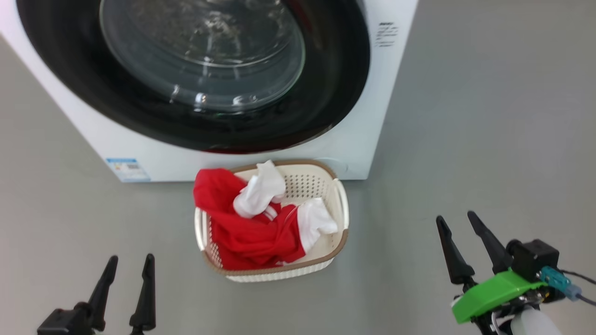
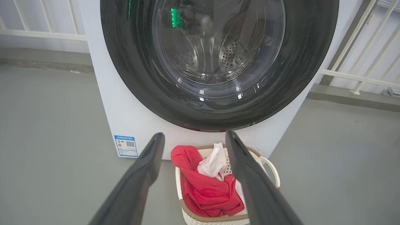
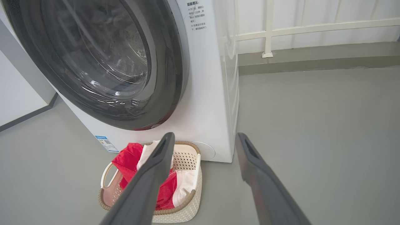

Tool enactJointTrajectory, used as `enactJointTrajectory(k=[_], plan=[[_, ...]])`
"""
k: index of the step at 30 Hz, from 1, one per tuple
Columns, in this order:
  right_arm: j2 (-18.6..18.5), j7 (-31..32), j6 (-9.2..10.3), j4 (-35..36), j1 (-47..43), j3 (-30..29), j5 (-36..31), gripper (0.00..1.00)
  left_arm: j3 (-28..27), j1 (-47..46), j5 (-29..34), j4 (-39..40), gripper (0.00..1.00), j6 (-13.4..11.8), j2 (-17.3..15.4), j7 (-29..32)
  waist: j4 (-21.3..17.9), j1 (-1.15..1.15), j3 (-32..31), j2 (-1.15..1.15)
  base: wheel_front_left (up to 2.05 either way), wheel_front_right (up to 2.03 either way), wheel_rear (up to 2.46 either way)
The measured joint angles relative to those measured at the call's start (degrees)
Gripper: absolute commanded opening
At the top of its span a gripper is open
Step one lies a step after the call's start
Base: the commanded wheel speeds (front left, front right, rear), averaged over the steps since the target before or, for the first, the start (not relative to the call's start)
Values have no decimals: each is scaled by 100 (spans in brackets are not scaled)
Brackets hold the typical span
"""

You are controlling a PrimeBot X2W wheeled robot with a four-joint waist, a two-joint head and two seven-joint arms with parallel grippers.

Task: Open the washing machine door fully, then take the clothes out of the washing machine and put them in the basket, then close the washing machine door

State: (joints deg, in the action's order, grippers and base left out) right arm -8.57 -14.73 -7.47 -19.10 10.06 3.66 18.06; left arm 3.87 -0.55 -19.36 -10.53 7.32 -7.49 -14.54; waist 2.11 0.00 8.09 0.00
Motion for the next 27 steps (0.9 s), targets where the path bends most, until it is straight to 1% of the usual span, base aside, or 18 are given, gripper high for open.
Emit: enactJointTrajectory(k=[13, 20, 27], plan=[[-27, 0, 0, 73, -584, -93, 27, 100, -131, 409, -4, -10, 100, 0, -24, 0, -430, 0, -445, 0, 0, 0, 0], [-45, 0, 0, 137, -904, -124, 35, 100, -188, 536, -3, -16, 100, 0, -29, 0, -571, 0, -625, 0, 0, 0, 0], [-56, 0, 0, 199, -1022, -193, 35, 100, -261, 615, 3, -14, 100, 0, -26, 0, -636, 0, -695, 0, 0, 0, 0]])
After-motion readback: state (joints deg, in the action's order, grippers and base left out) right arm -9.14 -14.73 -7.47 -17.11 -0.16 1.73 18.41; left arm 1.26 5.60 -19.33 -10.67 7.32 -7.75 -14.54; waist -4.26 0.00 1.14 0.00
